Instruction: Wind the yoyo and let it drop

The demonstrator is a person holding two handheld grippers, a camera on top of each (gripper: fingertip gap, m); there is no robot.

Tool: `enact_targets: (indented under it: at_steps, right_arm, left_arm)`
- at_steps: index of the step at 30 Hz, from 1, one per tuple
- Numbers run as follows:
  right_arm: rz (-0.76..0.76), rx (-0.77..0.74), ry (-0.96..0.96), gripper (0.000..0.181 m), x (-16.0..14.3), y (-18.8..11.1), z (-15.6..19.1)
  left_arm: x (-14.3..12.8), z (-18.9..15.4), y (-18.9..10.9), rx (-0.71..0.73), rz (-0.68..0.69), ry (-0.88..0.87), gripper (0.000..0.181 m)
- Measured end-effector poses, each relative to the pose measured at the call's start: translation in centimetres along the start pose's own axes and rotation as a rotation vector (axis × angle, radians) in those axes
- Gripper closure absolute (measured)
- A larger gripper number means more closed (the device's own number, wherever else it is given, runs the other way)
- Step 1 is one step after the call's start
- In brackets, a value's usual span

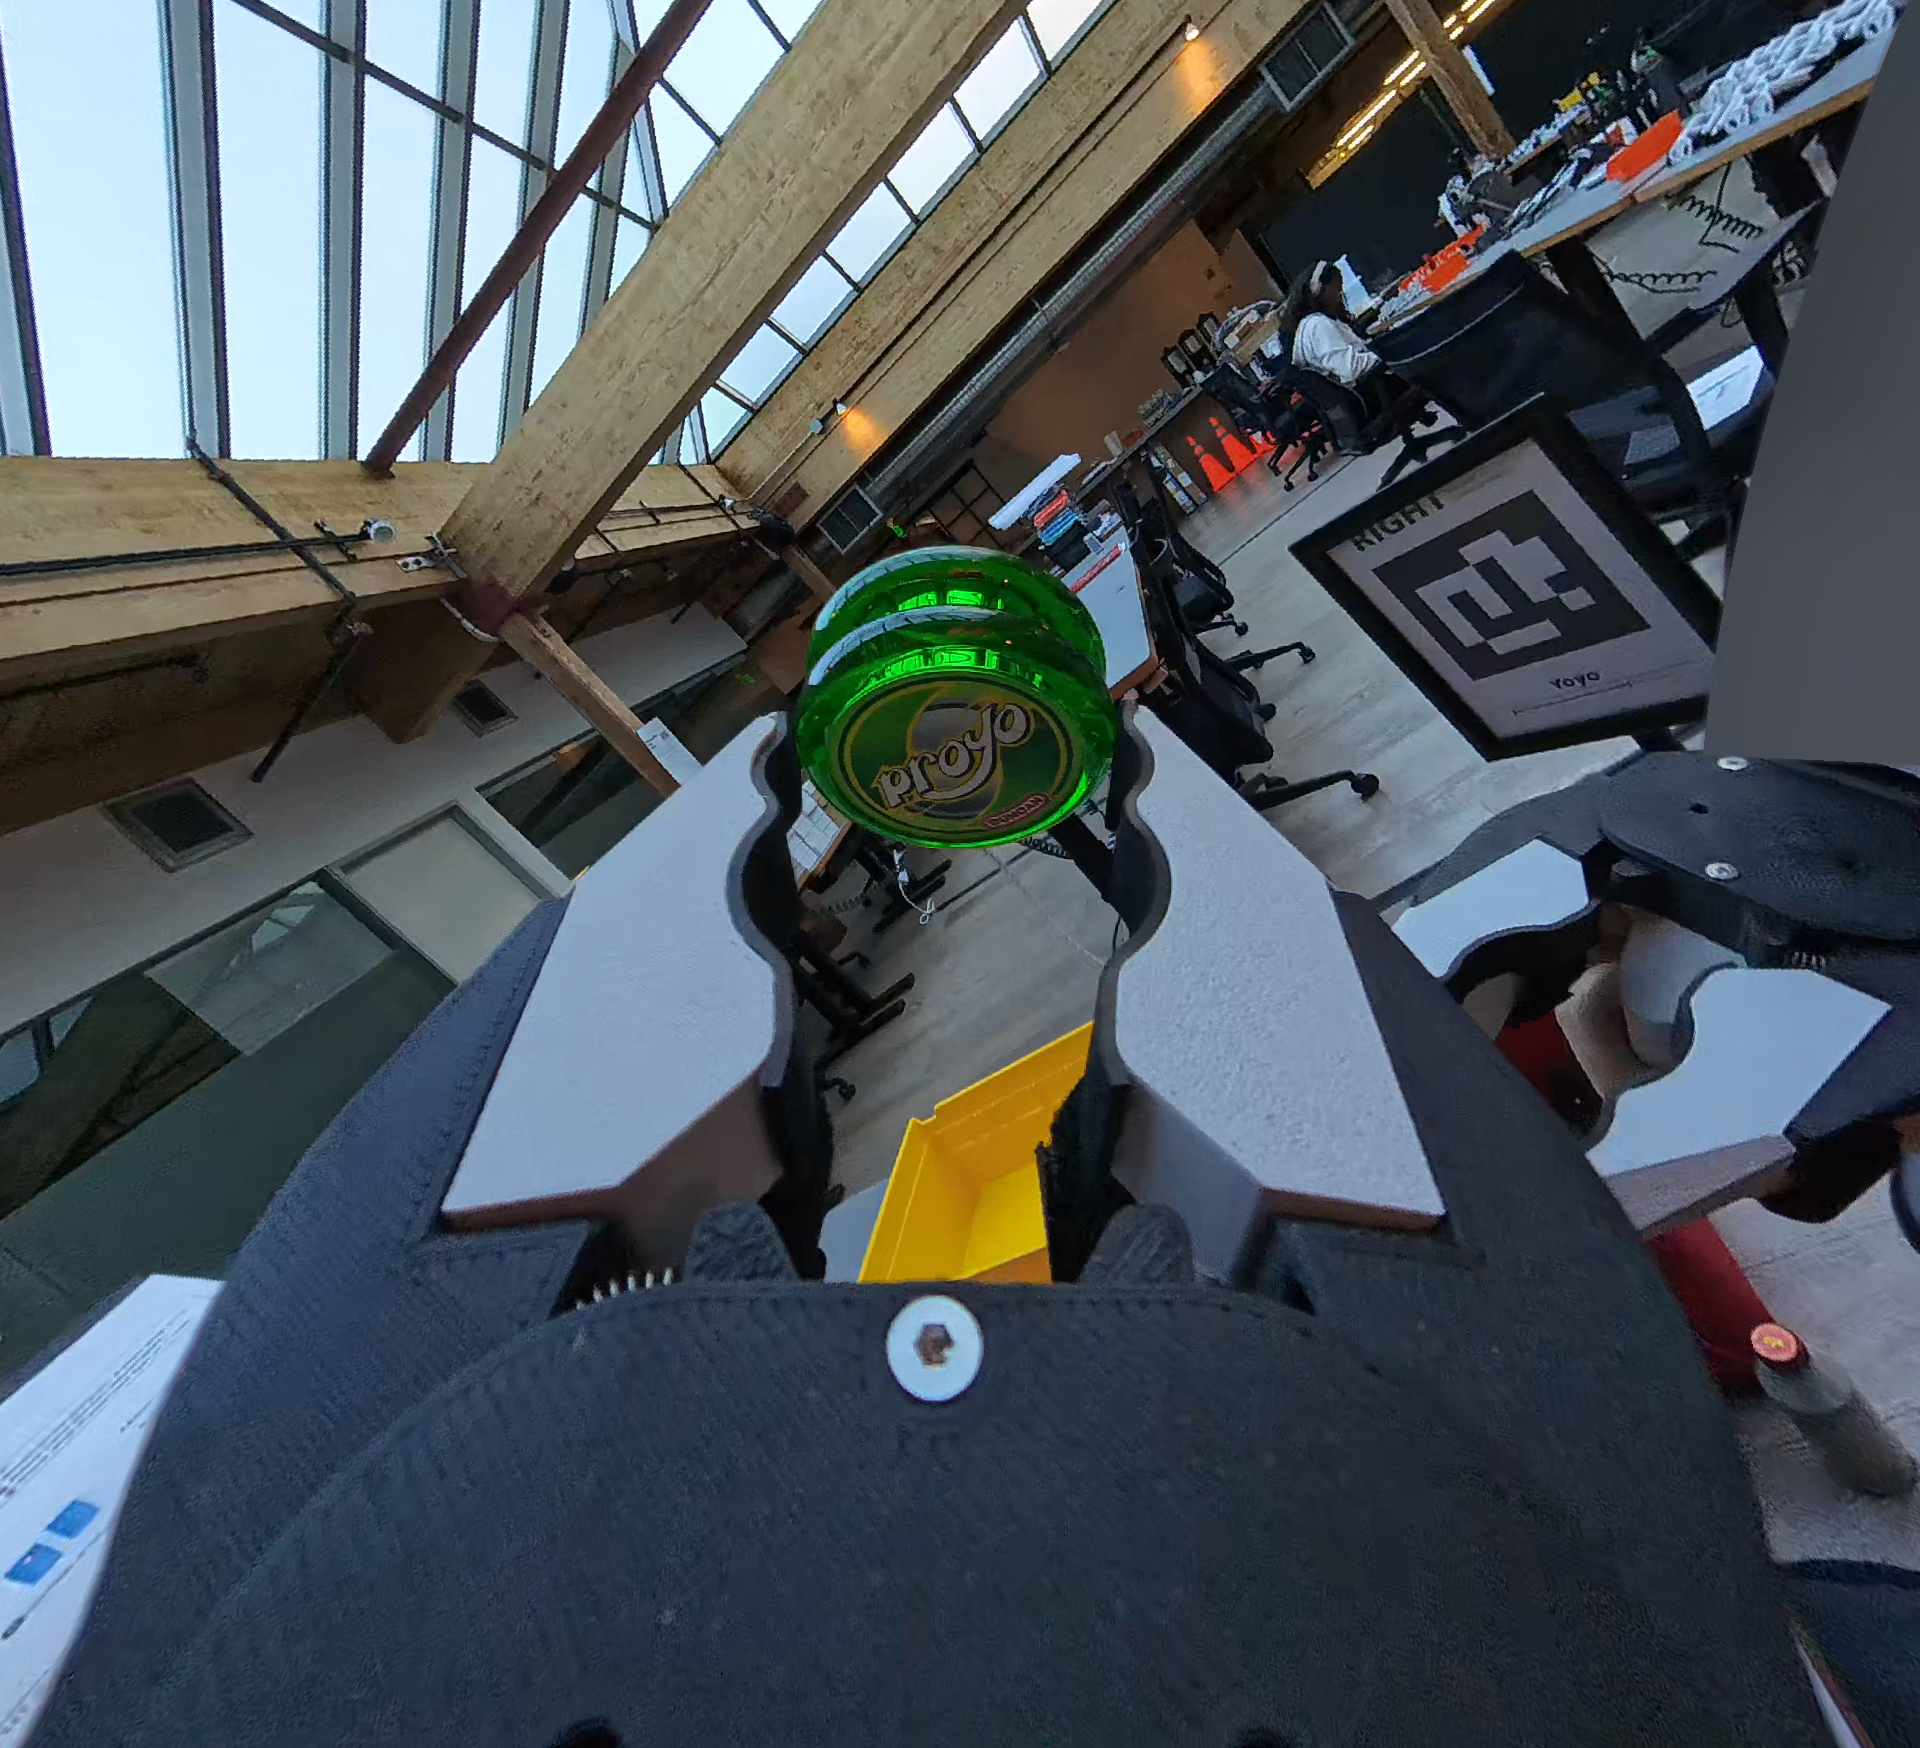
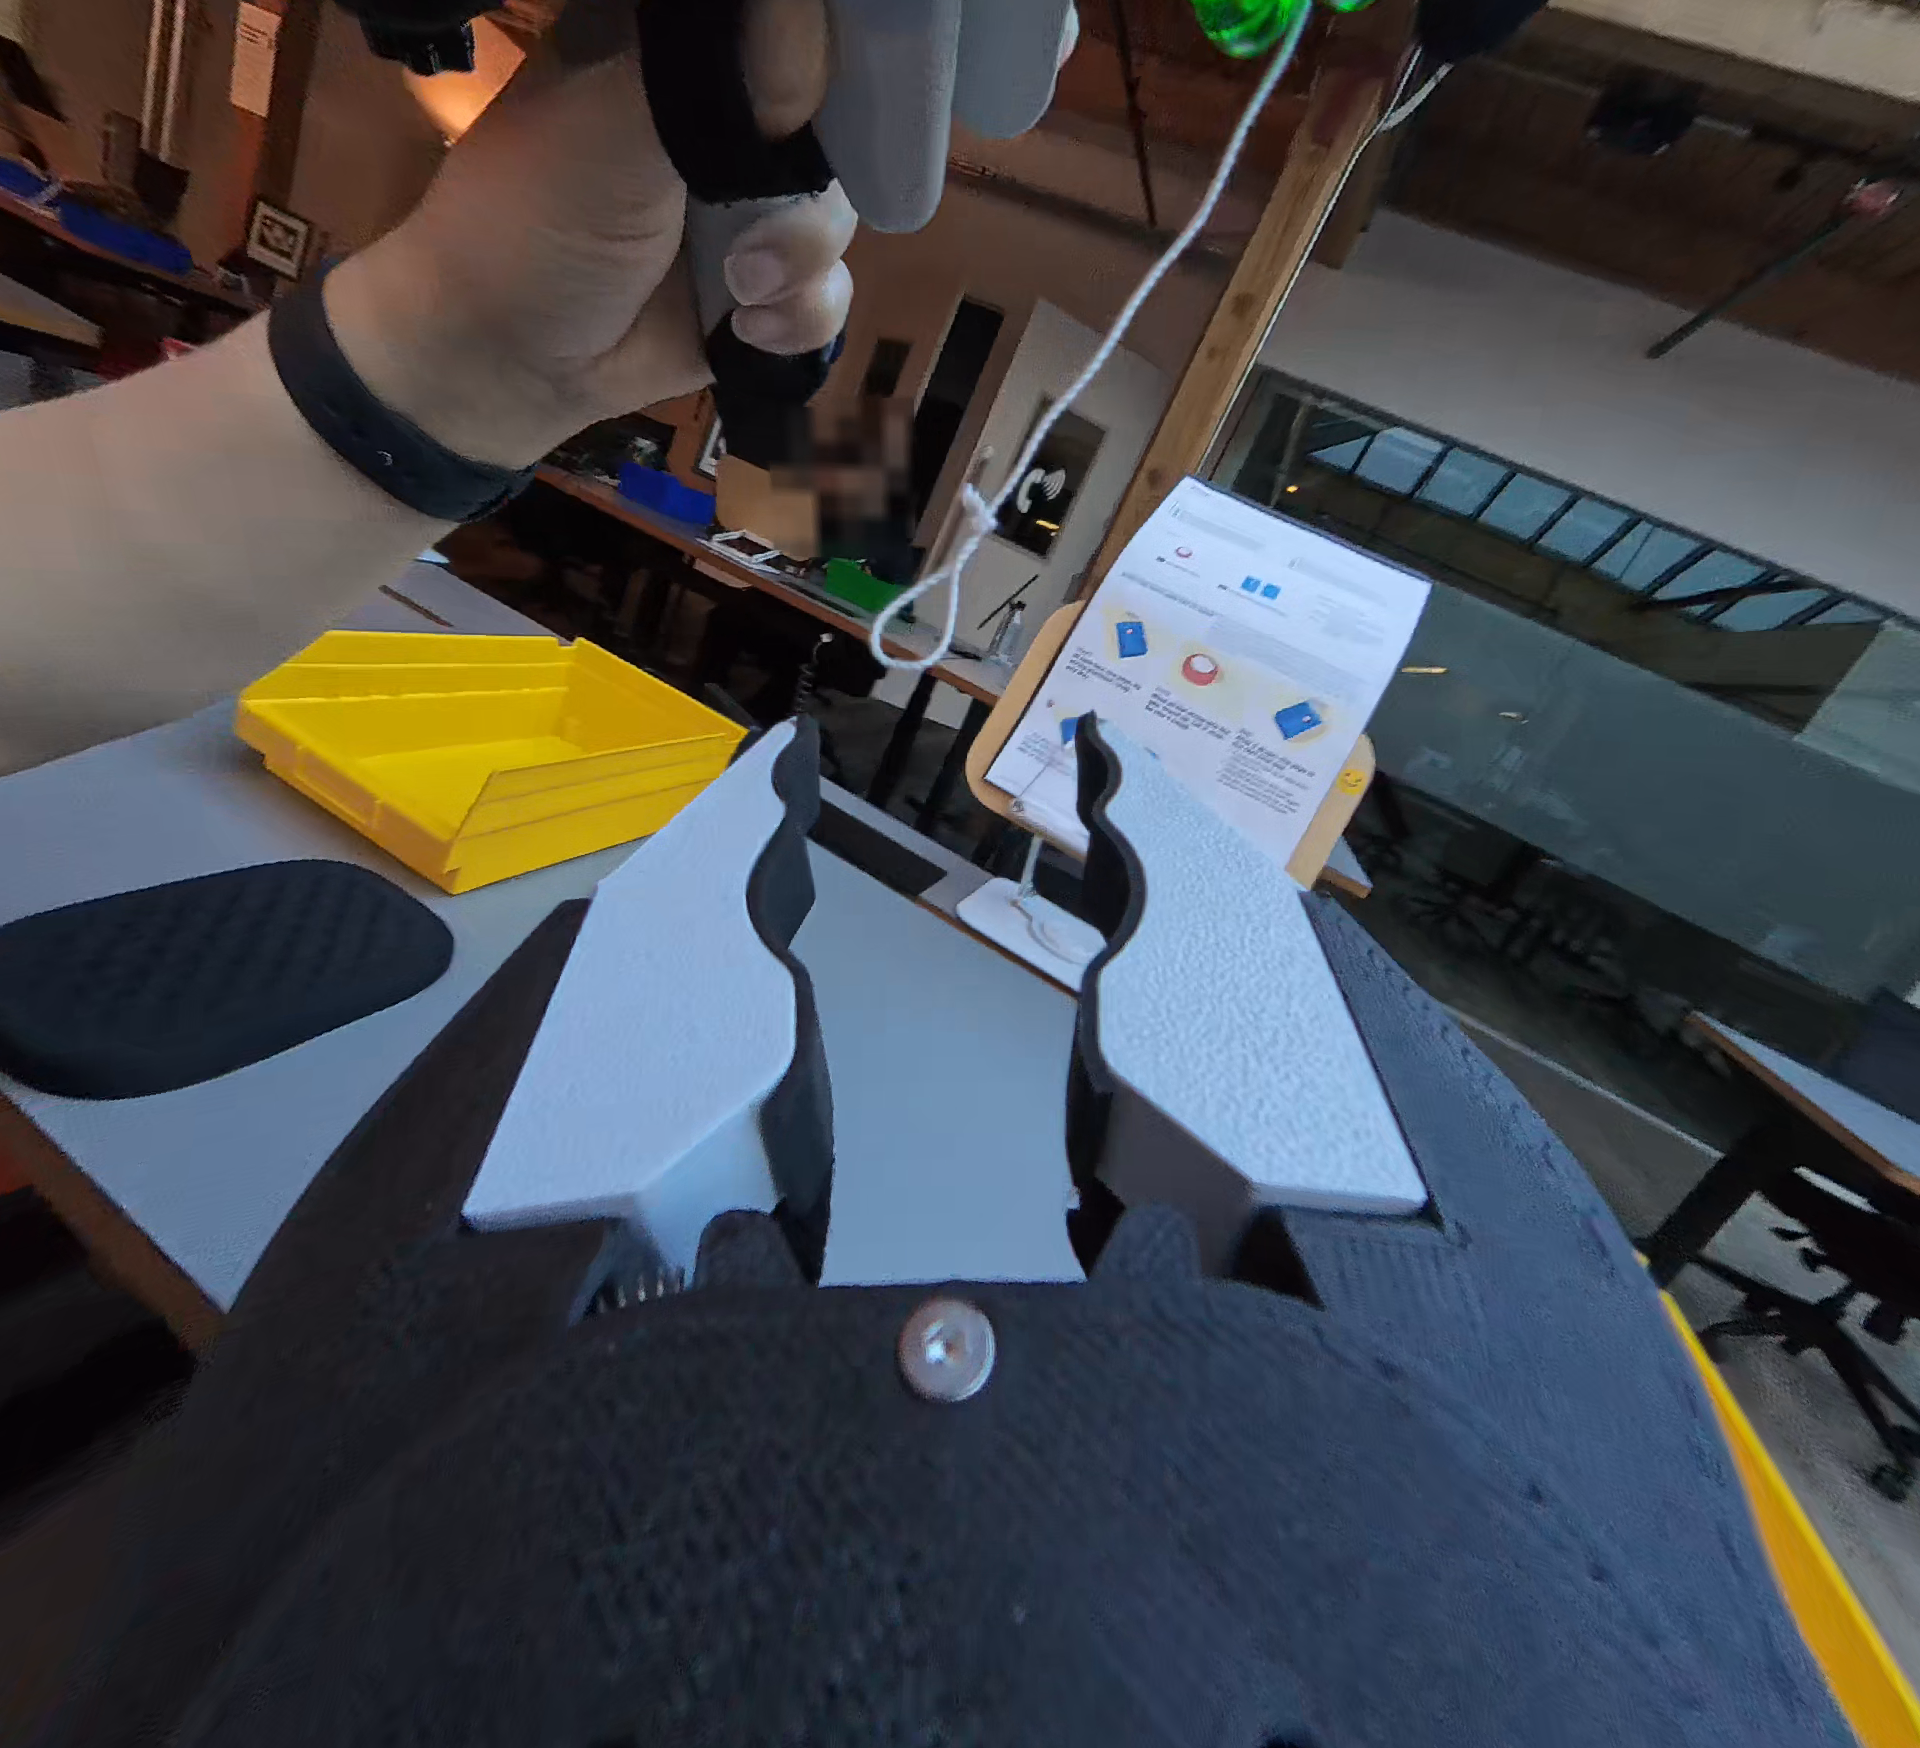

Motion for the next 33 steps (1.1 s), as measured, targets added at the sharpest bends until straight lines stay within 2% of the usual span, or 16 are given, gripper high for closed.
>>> enact_targets:
  at_steps: [1,5,9,15,26,30,33]
  right_arm:
    - [-0.017,-0.022,-0.047,0.134,0.5,-0.1,0.0]
    - [-0.076,-0.207,-0.313,0.135,2.0,-1.3,-1.2]
    - [-0.065,-0.323,-0.614,0.136,2.0,-1.9,-1.7]
    - [-0.110,-0.424,-0.876,0.147,1.8,-2.4,0.0]
    - [-0.172,-0.527,-0.883,0.155,3.5,-3.7,0.2]
    - [-0.155,-0.442,-0.885,0.154,2.6,-3.6,1.0]
    - [-0.133,-0.447,-0.897,0.149,1.9,-3.4,1.4]
  left_arm:
    - [0.5,-0.2,0.3,-0.007,-0.004,0.009,0.122]
    - [2.1,-1.0,1.0,-0.048,-0.031,-0.004,0.122]
    - [3.0,-1.6,1.4,-0.080,-0.047,-0.039,0.122]
    - [3.6,-1.8,1.8,-0.119,-0.064,-0.109,0.123]
    - [2.7,-2.2,1.8,-0.139,-0.044,-0.147,0.122]
    - [2.6,-2.0,1.7,-0.135,-0.042,-0.160,0.122]
    - [2.9,-1.9,1.7,-0.142,-0.050,-0.178,0.123]
Point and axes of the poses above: each gripper's, where its closed fingertips meet, y out along the fingers, x out of its top, z = x × y across the jaws, the point moved 4 cm from there along -y, back along the fingers, and after that the axes turned 1 degree about -x, right-handed, at the moved point
